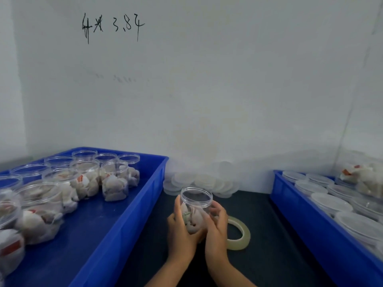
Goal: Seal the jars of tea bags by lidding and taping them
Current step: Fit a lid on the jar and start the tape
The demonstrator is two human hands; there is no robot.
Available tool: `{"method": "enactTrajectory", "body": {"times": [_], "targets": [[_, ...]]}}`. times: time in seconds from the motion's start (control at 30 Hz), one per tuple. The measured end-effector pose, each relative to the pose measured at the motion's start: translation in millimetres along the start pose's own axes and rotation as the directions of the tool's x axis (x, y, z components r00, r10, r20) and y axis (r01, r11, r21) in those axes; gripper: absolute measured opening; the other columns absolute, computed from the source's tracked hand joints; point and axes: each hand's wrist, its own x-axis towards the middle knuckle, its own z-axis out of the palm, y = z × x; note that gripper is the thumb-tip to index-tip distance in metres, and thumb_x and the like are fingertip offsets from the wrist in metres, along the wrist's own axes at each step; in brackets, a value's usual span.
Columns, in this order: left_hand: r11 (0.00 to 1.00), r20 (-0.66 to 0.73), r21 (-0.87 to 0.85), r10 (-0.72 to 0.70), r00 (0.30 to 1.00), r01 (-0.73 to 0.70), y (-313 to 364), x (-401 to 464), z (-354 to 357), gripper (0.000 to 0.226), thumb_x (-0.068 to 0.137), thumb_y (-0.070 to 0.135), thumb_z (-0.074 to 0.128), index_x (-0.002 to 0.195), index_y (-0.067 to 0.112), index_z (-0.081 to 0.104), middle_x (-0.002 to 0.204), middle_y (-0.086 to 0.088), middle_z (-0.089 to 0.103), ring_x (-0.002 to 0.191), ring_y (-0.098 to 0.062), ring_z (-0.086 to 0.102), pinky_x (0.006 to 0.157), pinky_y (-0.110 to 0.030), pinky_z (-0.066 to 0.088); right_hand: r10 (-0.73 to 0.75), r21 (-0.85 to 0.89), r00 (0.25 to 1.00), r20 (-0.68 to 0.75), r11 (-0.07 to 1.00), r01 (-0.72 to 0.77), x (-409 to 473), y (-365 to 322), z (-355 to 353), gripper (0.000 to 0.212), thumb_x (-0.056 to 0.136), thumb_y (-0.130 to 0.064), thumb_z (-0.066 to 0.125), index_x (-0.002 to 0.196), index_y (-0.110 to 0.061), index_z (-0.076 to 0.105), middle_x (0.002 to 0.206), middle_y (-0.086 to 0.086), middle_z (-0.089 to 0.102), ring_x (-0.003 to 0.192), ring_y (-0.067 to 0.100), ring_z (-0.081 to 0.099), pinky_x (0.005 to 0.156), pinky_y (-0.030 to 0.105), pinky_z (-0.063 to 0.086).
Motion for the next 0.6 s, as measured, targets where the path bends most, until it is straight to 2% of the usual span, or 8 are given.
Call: {"method": "enactTrajectory", "body": {"times": [0.07,0.1,0.27,0.37,0.5,0.6], "targets": [[0.999,0.044,-0.003,-0.033,0.998,0.033,-5.9,8.9,-4.8,0.122,0.067,0.034,0.086,0.151,0.038,-0.003,0.14,-0.003,0.045,0.118,-0.016,0.052,0.093,-0.035,0.05,-0.014,-0.022,1.0,0.011,1.0,0.014,0.2,1.5,-1.3,0.026,0.09,0.0,0.059,0.111,-0.016,0.059,0.108,0.007,0.059,0.103,0.026,0.061,0.092,0.044,0.051],[0.999,0.064,-0.006,-0.041,0.997,0.041,-9.0,12.2,-7.7,0.126,0.064,0.034,0.088,0.151,0.038,-0.003,0.142,-0.001,0.045,0.121,-0.017,0.052,0.096,-0.038,0.049,-0.023,-0.05,1.0,0.021,0.998,0.024,1.3,3.0,-2.3,0.024,0.09,0.0,0.058,0.108,-0.016,0.06,0.105,0.005,0.06,0.1,0.024,0.061,0.09,0.044,0.052],[0.996,0.062,-0.088,0.003,0.998,0.003,-20.5,15.0,-14.5,0.123,0.041,0.052,0.086,0.14,0.058,0.013,0.131,0.022,0.046,0.111,0.002,0.051,0.094,-0.029,0.046,-0.053,-0.212,0.998,0.039,0.975,0.06,33.9,9.5,-9.2,0.023,0.094,0.007,0.044,0.095,-0.011,0.059,0.092,0.009,0.061,0.079,0.016,0.061,0.073,0.033,0.052],[0.993,0.068,-0.119,-0.021,0.997,0.029,-23.2,17.8,-13.6,0.118,0.037,0.057,0.084,0.138,0.054,0.024,0.127,0.019,0.053,0.112,-0.002,0.055,0.097,-0.037,0.049,-0.095,-0.331,0.991,0.094,0.936,0.121,67.2,10.8,-11.6,0.024,0.093,0.008,0.045,0.094,-0.011,0.058,0.093,0.01,0.062,0.086,0.021,0.059,0.08,0.038,0.05],[0.991,0.077,-0.121,-0.054,0.996,0.063,-20.6,18.8,-14.0,0.117,0.039,0.059,0.084,0.139,0.055,0.023,0.125,0.015,0.054,0.112,-0.007,0.055,0.099,-0.044,0.047,-0.136,-0.526,0.963,0.231,0.816,0.241,109.9,15.4,-7.7,0.025,0.091,0.007,0.05,0.094,-0.016,0.057,0.098,0.007,0.061,0.092,0.021,0.059,0.082,0.032,0.05],[0.992,0.069,-0.102,-0.067,0.995,0.073,-18.6,17.5,-14.6,0.117,0.038,0.065,0.079,0.139,0.057,0.02,0.127,0.016,0.051,0.115,-0.007,0.052,0.1,-0.042,0.046,-0.127,-0.612,0.971,0.2,0.758,0.226,144.8,19.1,0.3,0.022,0.09,0.006,0.051,0.096,-0.014,0.054,0.105,0.008,0.057,0.096,0.023,0.055,0.085,0.031,0.049]]}}
